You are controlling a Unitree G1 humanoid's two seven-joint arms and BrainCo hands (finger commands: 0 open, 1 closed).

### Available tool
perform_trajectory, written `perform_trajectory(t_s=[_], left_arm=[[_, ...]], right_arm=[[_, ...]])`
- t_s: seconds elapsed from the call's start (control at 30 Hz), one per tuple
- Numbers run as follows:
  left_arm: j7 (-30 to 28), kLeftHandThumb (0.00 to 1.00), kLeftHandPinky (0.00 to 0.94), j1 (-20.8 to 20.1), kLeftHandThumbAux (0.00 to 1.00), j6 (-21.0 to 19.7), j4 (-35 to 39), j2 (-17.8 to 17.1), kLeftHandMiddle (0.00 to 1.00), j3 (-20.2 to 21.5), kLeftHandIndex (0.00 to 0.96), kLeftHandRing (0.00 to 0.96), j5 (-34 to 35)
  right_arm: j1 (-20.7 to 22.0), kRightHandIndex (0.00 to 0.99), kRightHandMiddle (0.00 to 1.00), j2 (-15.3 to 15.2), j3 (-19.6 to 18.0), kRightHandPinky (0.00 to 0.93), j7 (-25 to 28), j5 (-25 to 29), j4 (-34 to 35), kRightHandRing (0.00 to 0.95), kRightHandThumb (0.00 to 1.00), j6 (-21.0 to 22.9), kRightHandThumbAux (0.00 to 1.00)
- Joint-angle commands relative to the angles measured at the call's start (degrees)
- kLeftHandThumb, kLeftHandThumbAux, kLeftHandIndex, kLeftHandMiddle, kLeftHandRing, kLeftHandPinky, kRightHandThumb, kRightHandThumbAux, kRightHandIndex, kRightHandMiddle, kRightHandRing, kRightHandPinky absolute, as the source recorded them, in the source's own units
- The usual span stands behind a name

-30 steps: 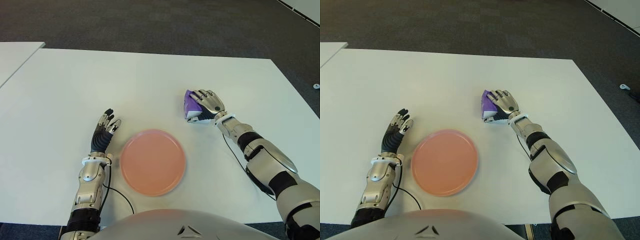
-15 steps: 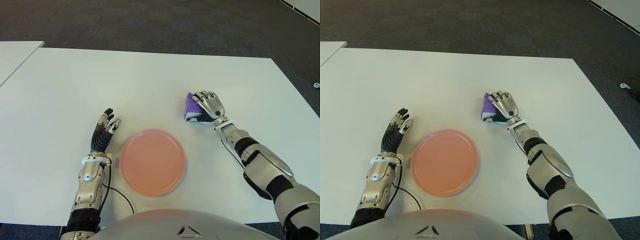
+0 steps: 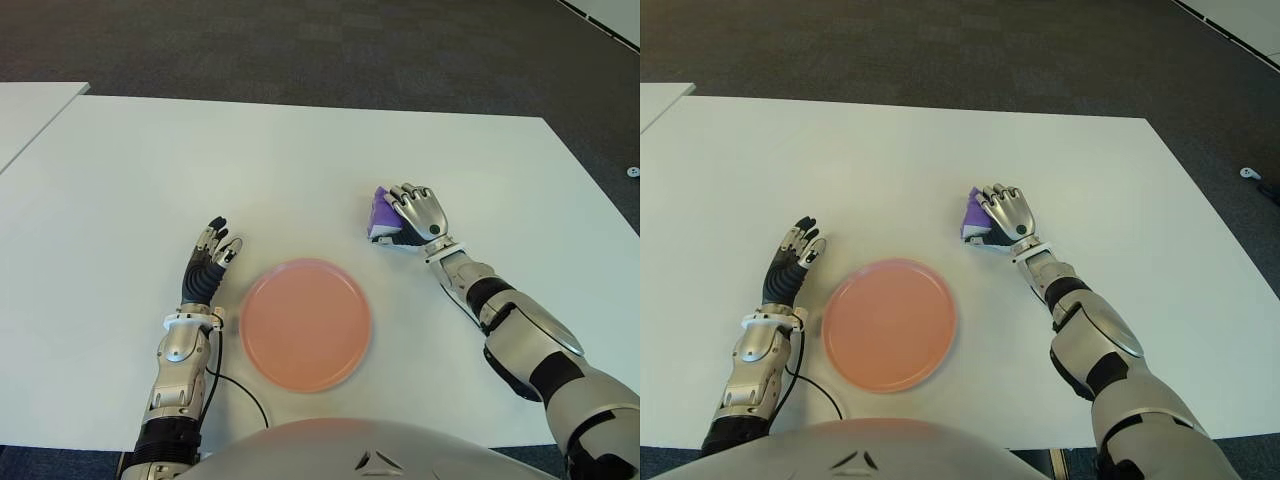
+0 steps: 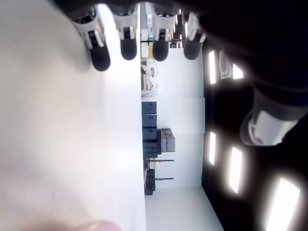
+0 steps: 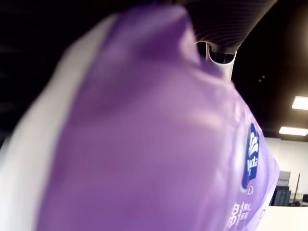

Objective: Put the tissue paper into the plate.

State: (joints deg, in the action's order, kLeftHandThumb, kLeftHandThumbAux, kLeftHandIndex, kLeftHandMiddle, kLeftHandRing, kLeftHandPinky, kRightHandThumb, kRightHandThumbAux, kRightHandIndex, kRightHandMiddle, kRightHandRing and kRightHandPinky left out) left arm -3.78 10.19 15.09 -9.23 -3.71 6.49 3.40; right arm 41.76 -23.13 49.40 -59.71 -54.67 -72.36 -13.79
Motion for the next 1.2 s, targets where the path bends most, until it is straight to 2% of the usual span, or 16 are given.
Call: perform_trajectory(t_s=[0.03, 0.6, 0.73, 0.83, 0.97, 1.13, 1.2], left_arm=[[0.77, 0.000, 0.000, 1.35, 0.518, -2.02, -0.84, 0.48, 0.000, -0.07, 0.000, 0.000, -0.24], [0.54, 0.000, 0.000, 1.27, 0.522, -1.67, -1.06, 0.49, 0.000, -0.15, 0.000, 0.000, -0.19], [0.51, 0.000, 0.000, 1.35, 0.519, -1.67, -0.96, 0.50, 0.000, -0.05, 0.000, 0.000, -0.05], [0.53, 0.000, 0.000, 1.40, 0.518, -1.80, -0.83, 0.49, 0.000, 0.04, 0.000, 0.000, 0.05], [0.57, 0.000, 0.000, 1.45, 0.514, -1.83, -0.68, 0.42, 0.000, 0.10, 0.000, 0.000, 0.00], [0.44, 0.000, 0.000, 1.54, 0.511, -1.65, -0.70, 0.29, 0.000, 0.13, 0.000, 0.000, 0.00], [0.40, 0.000, 0.000, 1.60, 0.511, -1.58, -0.71, 0.22, 0.000, 0.17, 0.000, 0.000, 0.01]], right_arm=[[-5.23, 0.439, 0.854, 1.77, 1.17, 0.852, 2.56, -1.10, -1.88, 0.845, 0.736, -2.03, 0.711], [-4.74, 0.439, 0.834, 1.34, 0.34, 0.829, 0.00, -0.81, -1.20, 0.825, 0.733, -2.80, 0.711], [-2.67, 0.439, 0.835, 0.84, -2.23, 0.834, -3.49, 1.14, 0.41, 0.828, 0.733, -4.15, 0.711], [-0.37, 0.439, 0.843, 0.36, -4.68, 0.847, -5.78, 2.38, 2.96, 0.837, 0.735, -4.53, 0.710], [0.54, 0.439, 0.854, -1.08, -7.63, 0.857, -8.11, 2.97, 7.94, 0.848, 0.737, -3.85, 0.710], [-0.55, 0.439, 0.865, -3.20, -11.32, 0.864, -8.77, 2.60, 16.13, 0.860, 0.739, -2.29, 0.710], [-2.01, 0.439, 0.867, -4.54, -13.30, 0.866, -7.69, 2.43, 22.06, 0.863, 0.739, -1.32, 0.710]])
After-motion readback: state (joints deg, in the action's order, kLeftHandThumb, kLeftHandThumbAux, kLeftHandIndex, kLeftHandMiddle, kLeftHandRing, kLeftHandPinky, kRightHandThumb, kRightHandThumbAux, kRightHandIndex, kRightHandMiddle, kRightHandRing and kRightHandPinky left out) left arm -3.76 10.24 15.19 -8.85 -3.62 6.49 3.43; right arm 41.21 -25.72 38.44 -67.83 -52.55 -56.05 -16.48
